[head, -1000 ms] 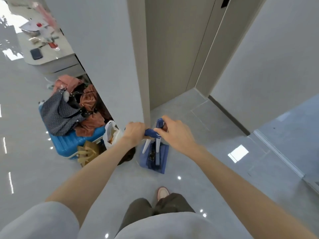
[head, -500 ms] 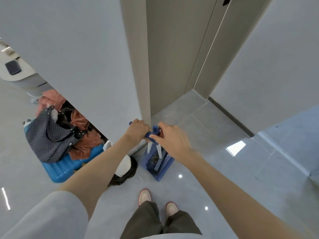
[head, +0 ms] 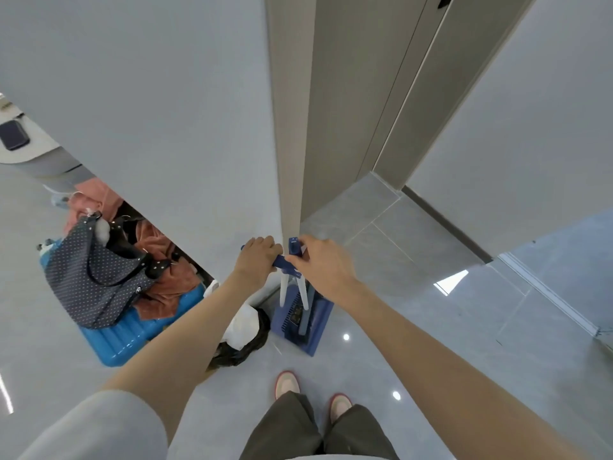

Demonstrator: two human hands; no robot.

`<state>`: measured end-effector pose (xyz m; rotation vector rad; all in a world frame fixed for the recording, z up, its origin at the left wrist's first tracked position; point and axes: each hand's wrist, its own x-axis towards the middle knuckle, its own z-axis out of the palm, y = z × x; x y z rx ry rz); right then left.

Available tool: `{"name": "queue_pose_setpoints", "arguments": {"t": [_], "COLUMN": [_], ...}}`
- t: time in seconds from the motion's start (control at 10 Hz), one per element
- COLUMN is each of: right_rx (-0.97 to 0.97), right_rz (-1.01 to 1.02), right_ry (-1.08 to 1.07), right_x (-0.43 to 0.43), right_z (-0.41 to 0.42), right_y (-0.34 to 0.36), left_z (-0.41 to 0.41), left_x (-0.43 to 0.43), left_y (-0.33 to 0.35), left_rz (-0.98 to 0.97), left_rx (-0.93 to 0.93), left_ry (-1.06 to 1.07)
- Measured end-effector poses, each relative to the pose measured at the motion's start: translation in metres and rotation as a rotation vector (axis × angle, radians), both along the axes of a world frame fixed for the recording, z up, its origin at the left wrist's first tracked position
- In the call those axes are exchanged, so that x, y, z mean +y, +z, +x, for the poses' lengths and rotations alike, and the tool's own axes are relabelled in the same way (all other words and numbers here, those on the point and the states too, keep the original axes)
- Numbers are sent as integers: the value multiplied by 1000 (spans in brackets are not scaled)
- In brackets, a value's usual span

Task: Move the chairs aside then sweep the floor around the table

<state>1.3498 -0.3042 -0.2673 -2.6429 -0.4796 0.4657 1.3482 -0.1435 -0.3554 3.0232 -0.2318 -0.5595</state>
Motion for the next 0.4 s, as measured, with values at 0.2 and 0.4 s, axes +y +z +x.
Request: {"name": "queue_pose_setpoints", "arguments": {"t": [0.2,0.4], "right_rx": [59,227], "right_rz": [11,73], "right_ry": [67,52], "right_x": [19,25], "right_z": [-5,-2], "right_y": [-13,-8], "left_z": [-20,-31], "left_x": [29,41], "left_y": [18,44], "left_rz": [-198,-286], "left_rx": [-9,-83], "left_ry": [307,385]}}
